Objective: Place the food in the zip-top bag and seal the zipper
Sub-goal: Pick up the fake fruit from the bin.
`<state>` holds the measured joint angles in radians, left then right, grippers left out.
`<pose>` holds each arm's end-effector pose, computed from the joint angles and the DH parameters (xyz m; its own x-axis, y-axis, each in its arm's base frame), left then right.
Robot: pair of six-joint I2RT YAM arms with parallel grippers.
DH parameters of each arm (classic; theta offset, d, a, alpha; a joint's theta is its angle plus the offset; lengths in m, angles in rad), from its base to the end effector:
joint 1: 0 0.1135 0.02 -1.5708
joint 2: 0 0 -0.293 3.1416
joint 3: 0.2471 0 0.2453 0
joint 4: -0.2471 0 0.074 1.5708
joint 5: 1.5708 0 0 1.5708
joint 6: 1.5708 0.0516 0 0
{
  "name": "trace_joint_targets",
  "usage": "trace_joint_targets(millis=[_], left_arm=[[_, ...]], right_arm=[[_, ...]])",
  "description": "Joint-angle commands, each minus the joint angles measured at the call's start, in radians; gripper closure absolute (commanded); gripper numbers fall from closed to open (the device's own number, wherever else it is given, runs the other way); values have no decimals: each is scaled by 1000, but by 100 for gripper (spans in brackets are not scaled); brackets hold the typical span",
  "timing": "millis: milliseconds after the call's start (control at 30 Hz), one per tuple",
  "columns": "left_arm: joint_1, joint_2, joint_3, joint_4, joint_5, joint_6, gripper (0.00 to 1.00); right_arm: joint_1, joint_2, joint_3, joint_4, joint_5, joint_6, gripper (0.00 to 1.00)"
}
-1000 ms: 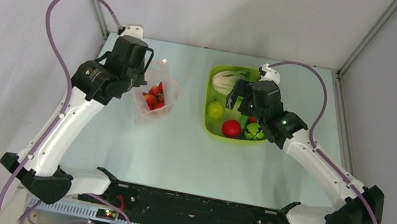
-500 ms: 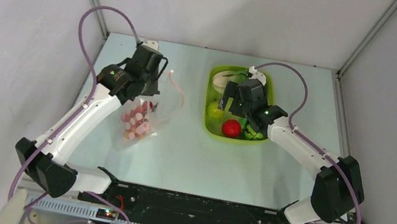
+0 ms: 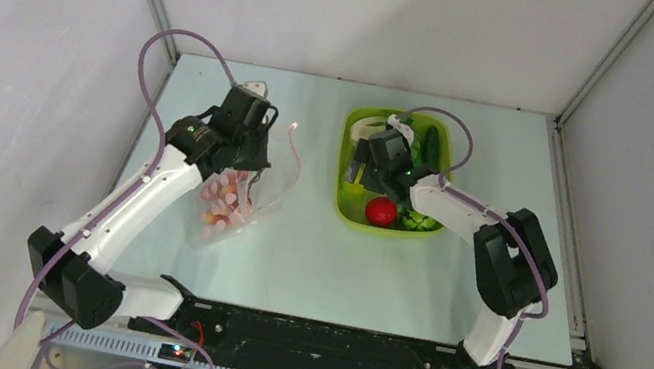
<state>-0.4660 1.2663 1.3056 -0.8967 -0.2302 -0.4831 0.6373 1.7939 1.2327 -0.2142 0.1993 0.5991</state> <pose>0.2275 -0.1013 0.3684 -0.7395 -0.1343 -0.6597 -0.0445 0.9875 -0.1512 0.3333 0.2340 0.2362 -0.7294 0.1477 -0.6679 -0.0706 0.9550 0.2883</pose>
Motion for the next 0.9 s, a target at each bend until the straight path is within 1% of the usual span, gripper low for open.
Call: trace_joint_targets(millis=[0,133,367,533,600,667,733,767,867], left_arm=[[1,-44,52,20,18,-27,100],[2,-60,67,10,25,-30,100],[2,-110,48,9,18,-14,100],[3,-149,27,28,26,6,97],[3,-157,22,30,29,14,96],[3,-160,15,31,26,18,96],[4,-158,12,32,33,20,97],[4,-158,11,33,40,22,97],[4,-157,3,39,46,22,97]], right_arm=[[1,46,85,20,12,21,12],[1,102,121,9,29,23,12],[5,182,173,-43,44,28,14],[7,205,175,-60,57,38,15],[8,209,175,-65,63,36,19],[9,205,175,-70,70,37,25],[10,195,175,-70,79,34,32],[12,183,174,-71,83,30,38],[17,139,172,-78,120,16,47]])
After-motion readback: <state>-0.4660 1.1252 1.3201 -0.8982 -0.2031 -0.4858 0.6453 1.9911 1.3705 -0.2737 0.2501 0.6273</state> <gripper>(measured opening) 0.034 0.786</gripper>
